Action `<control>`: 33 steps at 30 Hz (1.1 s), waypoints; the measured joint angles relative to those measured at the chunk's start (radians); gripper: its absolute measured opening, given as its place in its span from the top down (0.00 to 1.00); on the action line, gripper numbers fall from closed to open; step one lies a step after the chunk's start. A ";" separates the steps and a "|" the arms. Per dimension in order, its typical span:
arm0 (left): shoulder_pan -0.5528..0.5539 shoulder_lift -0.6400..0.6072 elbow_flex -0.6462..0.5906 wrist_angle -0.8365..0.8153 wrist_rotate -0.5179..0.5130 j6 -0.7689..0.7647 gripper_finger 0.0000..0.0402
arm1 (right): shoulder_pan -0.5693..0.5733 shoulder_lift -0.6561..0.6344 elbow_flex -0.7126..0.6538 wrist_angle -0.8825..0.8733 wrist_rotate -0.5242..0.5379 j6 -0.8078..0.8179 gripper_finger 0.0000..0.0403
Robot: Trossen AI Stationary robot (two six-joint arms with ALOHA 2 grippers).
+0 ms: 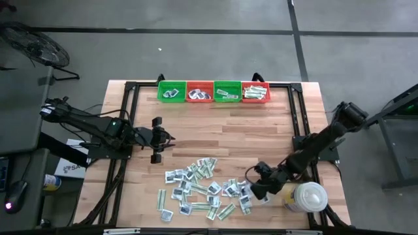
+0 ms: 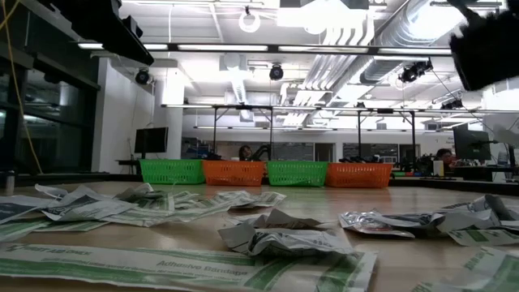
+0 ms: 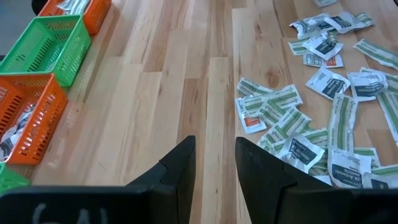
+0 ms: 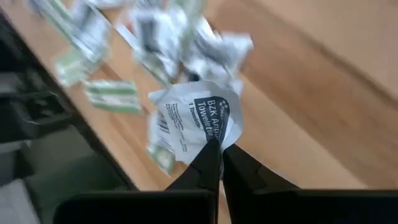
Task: Pick & Place First Aid Supplies
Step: Put the gray towelette pack in the left orange bin
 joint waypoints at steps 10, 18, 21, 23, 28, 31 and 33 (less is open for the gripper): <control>0.000 0.000 0.000 0.034 -0.028 0.001 0.73 | -0.094 -0.189 0.001 -0.097 0.208 -0.184 1.00; 0.013 0.017 0.000 0.226 -0.133 0.089 0.73 | -0.270 -0.262 0.001 -0.072 0.315 -0.473 1.00; 0.069 0.036 0.000 0.294 -0.097 0.106 0.73 | -0.353 -0.273 0.001 -0.026 0.303 -0.610 1.00; 0.123 0.050 0.000 0.322 -0.052 0.112 0.73 | -0.409 -0.276 0.002 0.016 0.287 -0.694 1.00; 0.281 0.070 0.000 0.373 0.045 0.137 0.73 | -0.555 -0.280 0.002 0.101 0.214 -0.885 1.00; 0.381 0.070 0.000 0.405 0.102 0.142 0.73 | -0.645 -0.280 0.002 0.162 0.143 -0.986 1.00; 0.444 0.070 0.000 0.428 0.140 0.158 0.73 | -0.706 -0.280 0.002 0.200 0.091 -1.052 1.00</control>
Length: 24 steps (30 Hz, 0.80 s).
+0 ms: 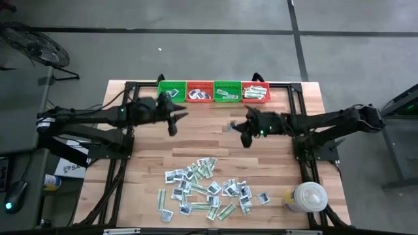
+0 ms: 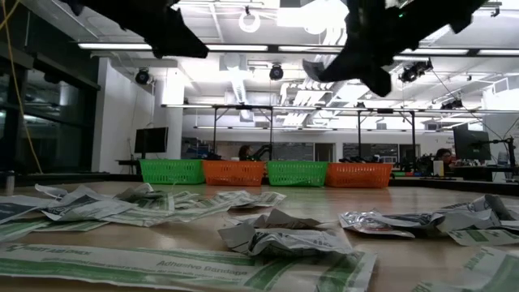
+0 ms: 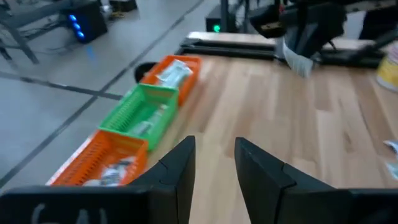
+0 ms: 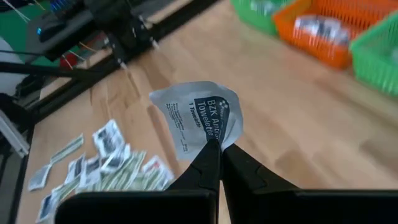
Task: Pick & Place First Aid Supplies
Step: Put the gray towelette pack in the left orange bin
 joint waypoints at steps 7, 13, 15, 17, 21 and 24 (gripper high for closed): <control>0.174 0.051 0.000 0.177 0.101 0.031 0.70 | -0.226 0.000 0.000 0.080 -0.214 -0.171 1.00; 0.256 0.185 0.000 0.399 0.126 0.015 0.56 | -0.426 0.000 0.000 0.137 -0.391 -0.294 1.00; 0.275 0.232 0.009 0.460 0.132 -0.018 0.52 | -0.490 0.000 0.000 0.173 -0.452 -0.320 1.00; 0.288 0.281 0.024 0.505 0.133 -0.029 0.49 | -0.544 0.000 0.000 0.210 -0.502 -0.338 1.00; 0.292 0.383 0.071 0.573 0.136 -0.034 0.48 | -0.608 0.002 0.007 0.255 -0.536 -0.362 1.00; 0.292 0.450 0.126 0.590 0.155 -0.033 0.48 | -0.623 0.028 0.056 0.252 -0.547 -0.379 1.00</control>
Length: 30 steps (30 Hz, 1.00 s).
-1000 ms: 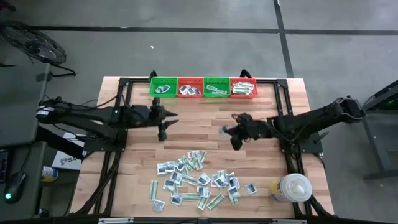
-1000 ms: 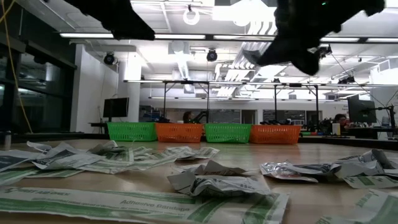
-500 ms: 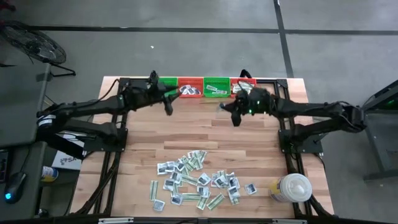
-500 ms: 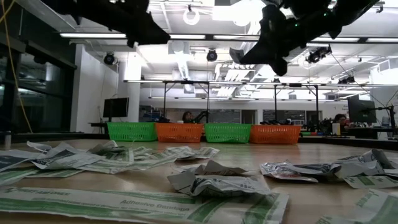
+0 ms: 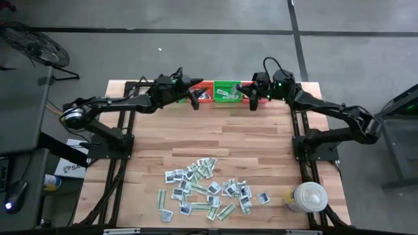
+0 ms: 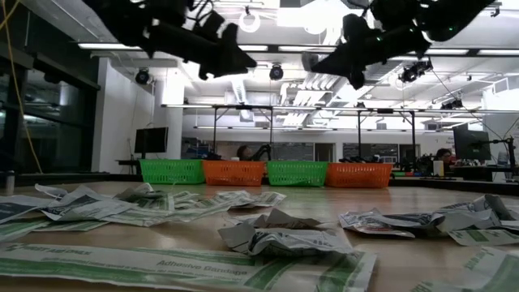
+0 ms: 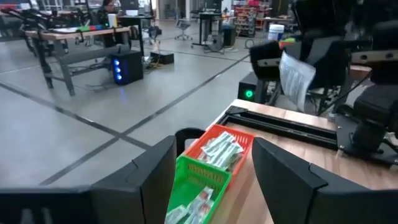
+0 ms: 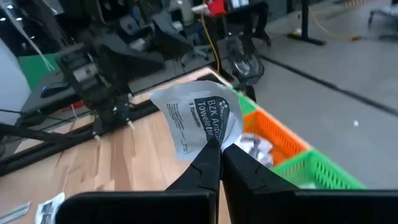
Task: Pick & Place First Aid Supplies
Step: Put the gray towelette pack in the left orange bin
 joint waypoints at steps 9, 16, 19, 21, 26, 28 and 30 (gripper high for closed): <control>0.057 0.127 0.148 0.003 0.115 0.006 0.48 | 0.002 0.212 0.257 -0.094 0.078 -0.103 1.00; 0.106 0.133 0.165 0.007 0.174 0.002 0.48 | 0.021 0.329 0.413 -0.107 0.176 -0.185 1.00; 0.118 0.133 0.166 0.012 0.184 -0.009 0.48 | 0.024 0.365 0.448 -0.103 0.178 -0.201 1.00; 0.119 0.133 0.166 0.013 0.169 -0.017 0.48 | 0.028 0.386 0.460 -0.107 0.162 -0.202 1.00; 0.118 0.133 0.166 0.042 0.158 -0.021 0.48 | 0.046 0.413 0.486 -0.093 0.153 -0.227 1.00; 0.116 0.133 0.166 0.036 0.158 -0.021 0.48 | 0.054 0.431 0.500 -0.094 0.145 -0.235 1.00; 0.116 0.133 0.166 0.034 0.158 -0.023 0.48 | 0.058 0.453 0.520 -0.098 0.129 -0.242 1.00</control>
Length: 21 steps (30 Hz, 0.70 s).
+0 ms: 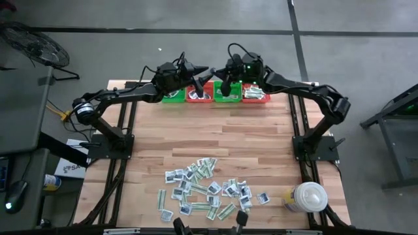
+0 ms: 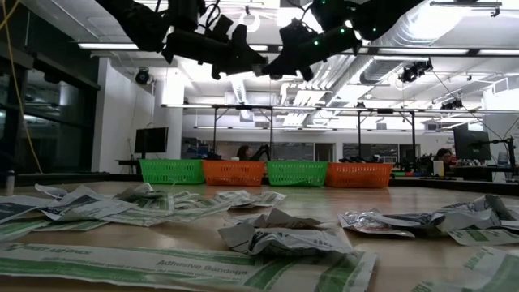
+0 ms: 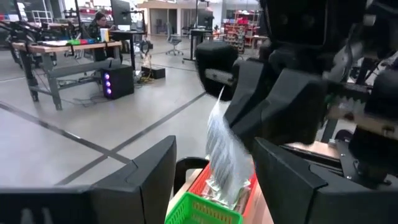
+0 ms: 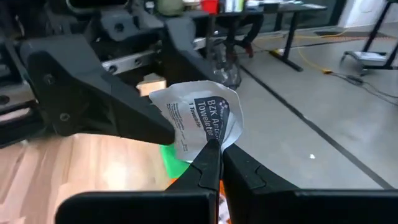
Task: Pick & Place First Aid Supplies
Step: Put the gray towelette pack in the left orange bin
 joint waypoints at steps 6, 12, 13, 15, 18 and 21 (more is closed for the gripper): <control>0.000 0.000 0.000 -0.003 0.000 -0.002 0.48 | 0.004 0.020 0.039 -0.004 -0.010 -0.010 1.00; 0.000 0.000 0.000 -0.039 0.002 -0.031 0.48 | -0.011 0.020 0.040 0.000 -0.015 -0.003 1.00; 0.000 0.000 0.000 -0.048 0.002 -0.032 0.48 | -0.011 0.020 0.040 0.000 -0.016 -0.003 1.00; 0.000 0.000 0.000 -0.059 0.002 -0.036 0.50 | -0.012 0.020 0.040 0.000 -0.019 -0.002 1.00; 0.000 0.000 0.000 -0.056 -0.006 -0.050 0.56 | -0.011 0.019 0.040 0.000 -0.035 -0.001 1.00; 0.000 0.000 0.000 -0.059 -0.020 -0.051 0.65 | -0.011 0.019 0.039 -0.008 -0.040 -0.005 1.00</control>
